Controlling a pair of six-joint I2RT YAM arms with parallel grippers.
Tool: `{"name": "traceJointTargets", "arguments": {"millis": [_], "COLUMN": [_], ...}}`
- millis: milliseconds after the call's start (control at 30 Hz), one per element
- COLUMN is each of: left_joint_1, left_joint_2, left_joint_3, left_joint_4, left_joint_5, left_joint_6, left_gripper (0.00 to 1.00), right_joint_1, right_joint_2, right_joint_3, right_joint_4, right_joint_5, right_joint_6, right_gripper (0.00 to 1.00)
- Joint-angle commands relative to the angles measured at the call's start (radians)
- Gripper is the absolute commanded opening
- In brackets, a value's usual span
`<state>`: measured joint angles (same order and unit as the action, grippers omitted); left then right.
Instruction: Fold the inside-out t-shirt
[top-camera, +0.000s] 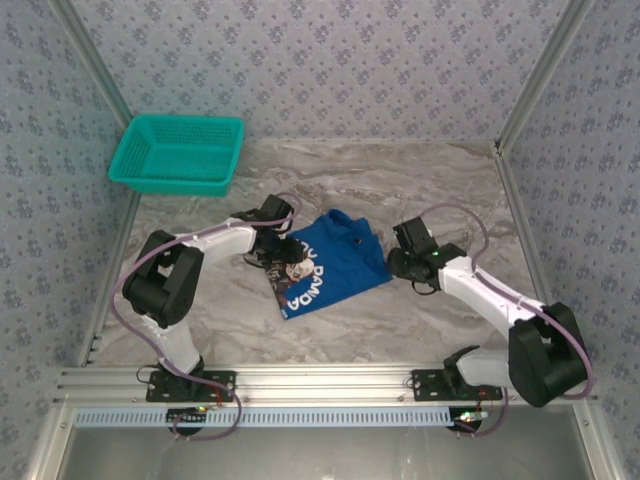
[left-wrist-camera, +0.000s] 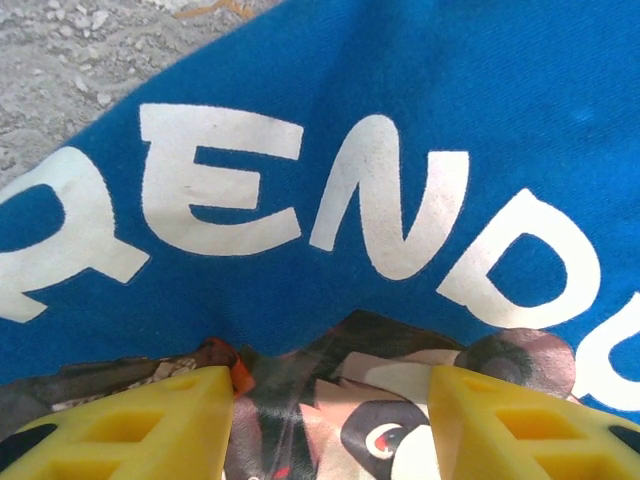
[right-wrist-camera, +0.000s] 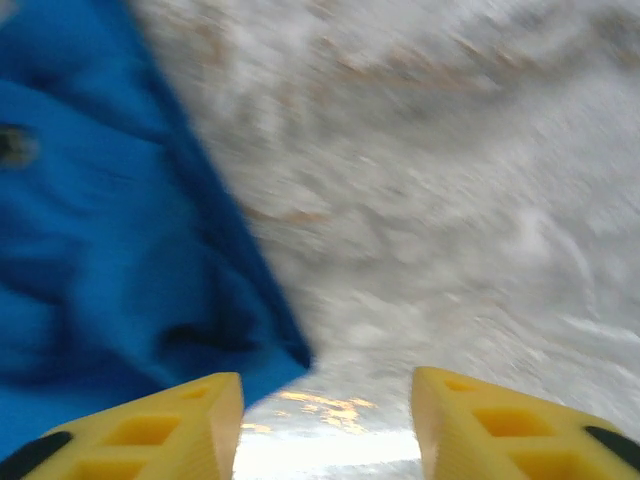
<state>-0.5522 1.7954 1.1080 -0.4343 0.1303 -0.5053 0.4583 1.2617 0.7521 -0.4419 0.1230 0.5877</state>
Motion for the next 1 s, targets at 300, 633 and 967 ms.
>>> {"name": "traceJointTargets", "arguments": {"millis": [300, 633, 967], "left_joint_1": [-0.009, -0.008, -0.009], "left_joint_2": [-0.036, -0.039, -0.037], "left_joint_3": [-0.013, -0.02, -0.027], "left_joint_4": [-0.006, -0.012, -0.021], "left_joint_5": [-0.018, -0.029, -0.033], "left_joint_6": [-0.001, -0.002, 0.02], "left_gripper": [0.55, 0.55, 0.55], "right_joint_1": [0.063, 0.13, -0.038], "right_joint_2": [0.36, 0.568, 0.639], "right_joint_3": [0.322, 0.509, 0.673], "right_joint_4": [0.297, 0.227, -0.013], "right_joint_5": [-0.218, -0.09, 0.003], "right_joint_6": [-0.423, -0.457, -0.361], "right_gripper": [0.74, 0.51, 0.14]}}
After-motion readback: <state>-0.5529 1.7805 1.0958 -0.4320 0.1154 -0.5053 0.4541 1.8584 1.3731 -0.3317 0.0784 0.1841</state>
